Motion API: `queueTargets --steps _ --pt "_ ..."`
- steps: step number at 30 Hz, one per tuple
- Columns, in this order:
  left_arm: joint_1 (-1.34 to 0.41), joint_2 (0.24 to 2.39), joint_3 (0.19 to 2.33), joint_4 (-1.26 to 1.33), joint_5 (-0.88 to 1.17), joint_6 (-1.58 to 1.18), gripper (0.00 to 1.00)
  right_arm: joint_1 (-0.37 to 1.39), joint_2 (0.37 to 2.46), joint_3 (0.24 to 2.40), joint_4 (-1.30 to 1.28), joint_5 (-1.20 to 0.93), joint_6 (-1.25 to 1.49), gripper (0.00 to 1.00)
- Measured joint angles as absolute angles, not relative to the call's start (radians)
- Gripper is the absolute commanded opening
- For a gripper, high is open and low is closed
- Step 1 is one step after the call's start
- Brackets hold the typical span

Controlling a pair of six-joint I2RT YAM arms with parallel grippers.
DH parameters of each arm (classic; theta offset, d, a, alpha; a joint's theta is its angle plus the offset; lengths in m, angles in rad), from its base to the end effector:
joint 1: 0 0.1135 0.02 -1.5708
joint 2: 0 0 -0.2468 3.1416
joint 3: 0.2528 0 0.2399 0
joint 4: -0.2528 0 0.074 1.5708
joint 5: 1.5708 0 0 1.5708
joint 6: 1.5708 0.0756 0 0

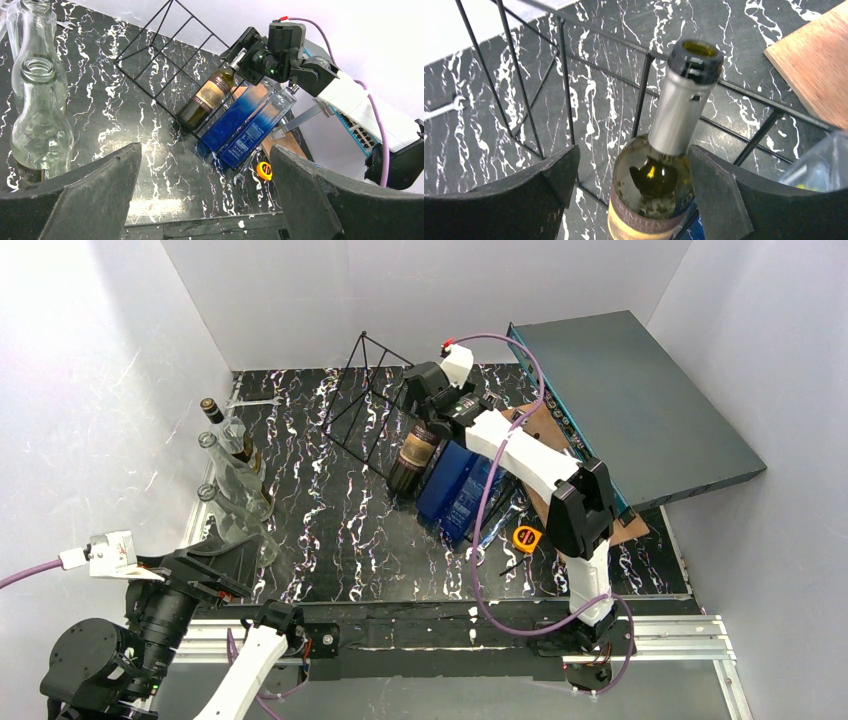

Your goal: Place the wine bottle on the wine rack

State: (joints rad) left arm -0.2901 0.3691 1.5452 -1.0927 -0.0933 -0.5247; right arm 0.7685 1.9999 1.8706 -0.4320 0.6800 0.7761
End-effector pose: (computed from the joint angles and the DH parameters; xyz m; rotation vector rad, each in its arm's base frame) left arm -0.0243 0.0146 0.4525 -0.2534 1.4944 -0.5871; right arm 0.3732 0.2947 0.2968 0.3924 1.9682 0.2603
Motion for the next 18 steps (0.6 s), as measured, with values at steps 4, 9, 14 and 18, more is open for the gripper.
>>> queueTargets --steps 4,9,14,18 --pt "-0.290 0.369 1.542 -1.093 -0.093 -0.525 0.99 0.792 1.996 1.871 -0.471 0.688 0.766 0.89" --pt "-0.290 0.369 1.537 -1.093 -0.094 -0.524 0.99 0.809 1.984 1.871 -0.492 0.698 0.742 0.91" --pt "-0.290 0.369 1.538 -1.093 -0.097 -0.520 0.99 0.830 1.946 1.870 -0.498 0.699 0.701 0.91" --pt "-0.290 0.369 1.547 -1.097 -0.101 -0.516 0.99 0.850 1.903 1.868 -0.489 0.681 0.665 0.91"
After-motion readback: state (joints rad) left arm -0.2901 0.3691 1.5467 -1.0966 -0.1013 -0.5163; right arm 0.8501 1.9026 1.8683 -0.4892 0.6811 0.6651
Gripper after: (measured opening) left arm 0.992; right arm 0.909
